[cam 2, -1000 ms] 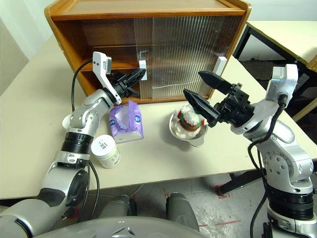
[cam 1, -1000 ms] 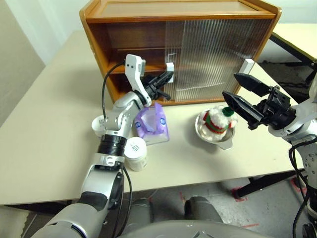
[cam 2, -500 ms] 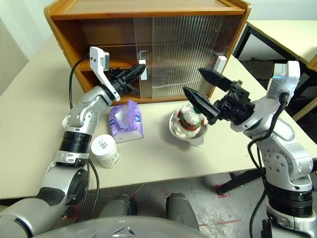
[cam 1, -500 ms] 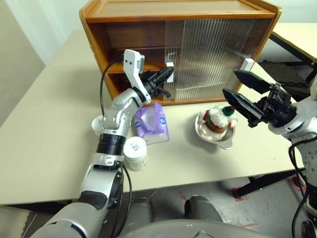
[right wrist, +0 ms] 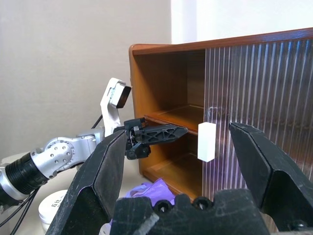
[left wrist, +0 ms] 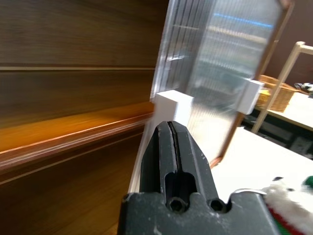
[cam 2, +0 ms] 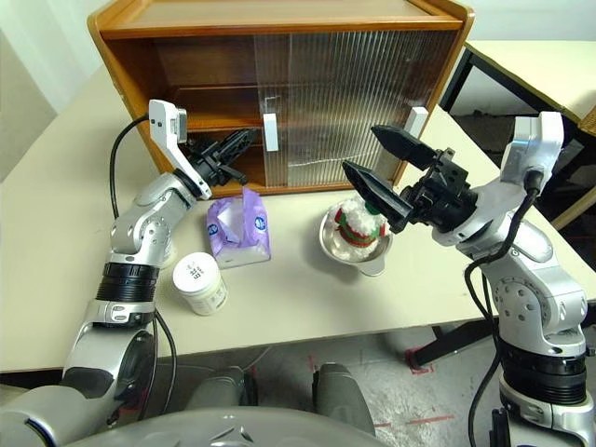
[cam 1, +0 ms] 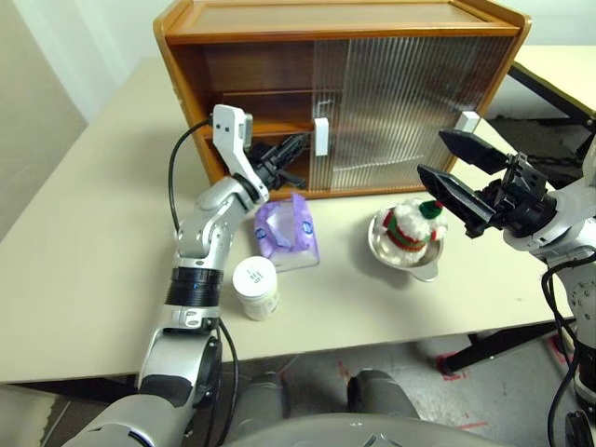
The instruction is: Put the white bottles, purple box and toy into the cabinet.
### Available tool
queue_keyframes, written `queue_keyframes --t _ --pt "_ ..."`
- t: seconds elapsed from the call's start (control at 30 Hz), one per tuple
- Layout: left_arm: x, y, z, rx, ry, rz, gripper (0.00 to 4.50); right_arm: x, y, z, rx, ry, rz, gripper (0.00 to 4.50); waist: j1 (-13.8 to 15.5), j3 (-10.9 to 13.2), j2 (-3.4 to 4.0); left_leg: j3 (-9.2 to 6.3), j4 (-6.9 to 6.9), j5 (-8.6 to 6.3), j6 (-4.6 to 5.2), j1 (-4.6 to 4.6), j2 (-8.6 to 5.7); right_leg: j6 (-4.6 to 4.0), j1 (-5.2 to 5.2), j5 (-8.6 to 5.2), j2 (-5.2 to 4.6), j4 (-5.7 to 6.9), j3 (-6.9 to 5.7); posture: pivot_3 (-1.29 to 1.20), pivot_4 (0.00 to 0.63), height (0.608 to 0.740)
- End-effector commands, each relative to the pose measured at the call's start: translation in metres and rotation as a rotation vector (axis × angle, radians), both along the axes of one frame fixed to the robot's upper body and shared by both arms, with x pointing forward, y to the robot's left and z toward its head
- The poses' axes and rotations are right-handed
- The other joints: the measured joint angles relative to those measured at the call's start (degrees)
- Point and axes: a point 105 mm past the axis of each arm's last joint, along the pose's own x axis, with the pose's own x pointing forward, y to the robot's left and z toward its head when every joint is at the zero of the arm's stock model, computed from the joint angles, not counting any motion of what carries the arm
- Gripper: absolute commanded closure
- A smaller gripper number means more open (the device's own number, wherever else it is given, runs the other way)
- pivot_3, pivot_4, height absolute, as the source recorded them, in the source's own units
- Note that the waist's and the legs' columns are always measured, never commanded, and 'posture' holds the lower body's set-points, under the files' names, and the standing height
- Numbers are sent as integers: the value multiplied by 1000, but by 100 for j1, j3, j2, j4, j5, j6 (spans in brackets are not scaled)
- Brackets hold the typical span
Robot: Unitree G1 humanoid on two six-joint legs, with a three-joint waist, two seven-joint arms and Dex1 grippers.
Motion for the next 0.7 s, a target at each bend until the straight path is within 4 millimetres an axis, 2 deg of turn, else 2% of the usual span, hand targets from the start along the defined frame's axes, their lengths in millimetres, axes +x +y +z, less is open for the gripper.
queue_keyframes --t 0.03,0.33,0.7 --pt "7 3 -4 25 4 24 4490 -1 0 1 -10 -5 0 0 0 0 0 0 0 0 0 0 0 0 0 0 0 0 0 -91 0 740" --pt "21 -12 -7 32 7 -2 4490 -2 0 1 -8 -9 -12 0 -10 0 0 2 0 0 0 -3 0 0 -1 1 0 -4 -1 -110 0 740" --pt "22 -26 -8 33 6 -58 4490 -3 -2 1 -6 -8 -28 0 -20 0 0 4 0 -1 -2 -4 1 3 -2 0 1 -4 0 -126 0 740"
